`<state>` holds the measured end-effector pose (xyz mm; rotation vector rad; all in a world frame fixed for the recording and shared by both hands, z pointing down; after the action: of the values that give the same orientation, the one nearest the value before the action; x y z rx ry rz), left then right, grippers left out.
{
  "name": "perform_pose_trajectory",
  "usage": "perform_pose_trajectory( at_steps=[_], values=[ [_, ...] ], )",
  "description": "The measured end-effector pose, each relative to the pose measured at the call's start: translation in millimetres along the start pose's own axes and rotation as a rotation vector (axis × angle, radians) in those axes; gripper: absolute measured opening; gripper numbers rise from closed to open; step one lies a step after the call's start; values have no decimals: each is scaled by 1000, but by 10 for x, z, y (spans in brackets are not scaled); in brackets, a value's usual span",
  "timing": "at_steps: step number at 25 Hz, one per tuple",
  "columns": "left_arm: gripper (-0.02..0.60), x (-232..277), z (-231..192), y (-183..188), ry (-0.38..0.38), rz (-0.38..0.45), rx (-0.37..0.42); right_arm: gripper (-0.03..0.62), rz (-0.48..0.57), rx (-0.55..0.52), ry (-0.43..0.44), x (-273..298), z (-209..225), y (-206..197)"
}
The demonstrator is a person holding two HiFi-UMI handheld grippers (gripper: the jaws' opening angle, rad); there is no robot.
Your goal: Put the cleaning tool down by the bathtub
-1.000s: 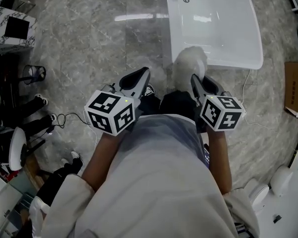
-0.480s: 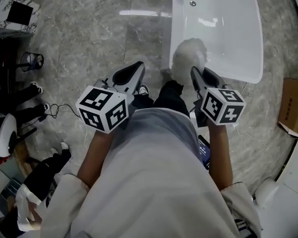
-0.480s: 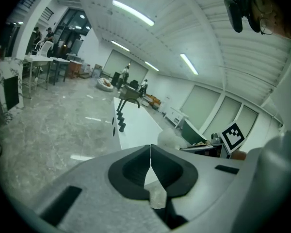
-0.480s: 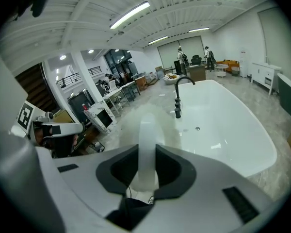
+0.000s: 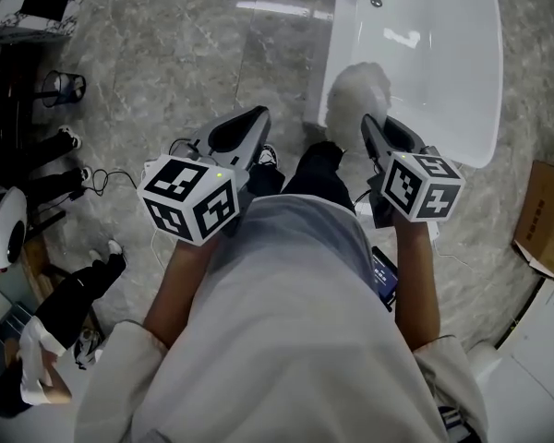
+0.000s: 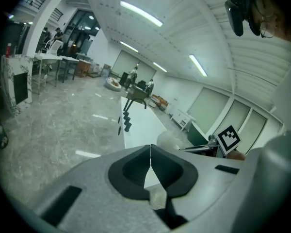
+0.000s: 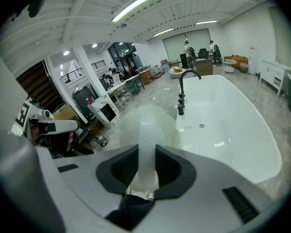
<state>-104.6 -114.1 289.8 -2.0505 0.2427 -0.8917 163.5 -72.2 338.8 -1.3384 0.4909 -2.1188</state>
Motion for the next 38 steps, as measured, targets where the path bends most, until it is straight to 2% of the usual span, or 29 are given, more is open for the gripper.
perform_pose_trajectory(
  at_steps=[5, 16, 38],
  values=[
    [9, 11, -42, -58, 3, -28, -8, 76, -28, 33, 7, 137, 85, -25],
    [9, 44, -121, -44, 7, -51, -23, 76, -135, 55, -41, 509, 293, -164],
    [9, 45, -184, -145, 37, -87, -63, 76, -238, 85, -72, 947, 583, -296]
  ],
)
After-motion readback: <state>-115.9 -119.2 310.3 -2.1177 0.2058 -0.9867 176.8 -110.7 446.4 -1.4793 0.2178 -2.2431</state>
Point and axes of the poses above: the fingertips, and each gripper's own axes: x forward along the fingers, z to its right, y out of its top, the point moved 9 cm from there along -x, backward along the fingers, and after that the axes turned 7 degrees about x, right-handed, at the moved point
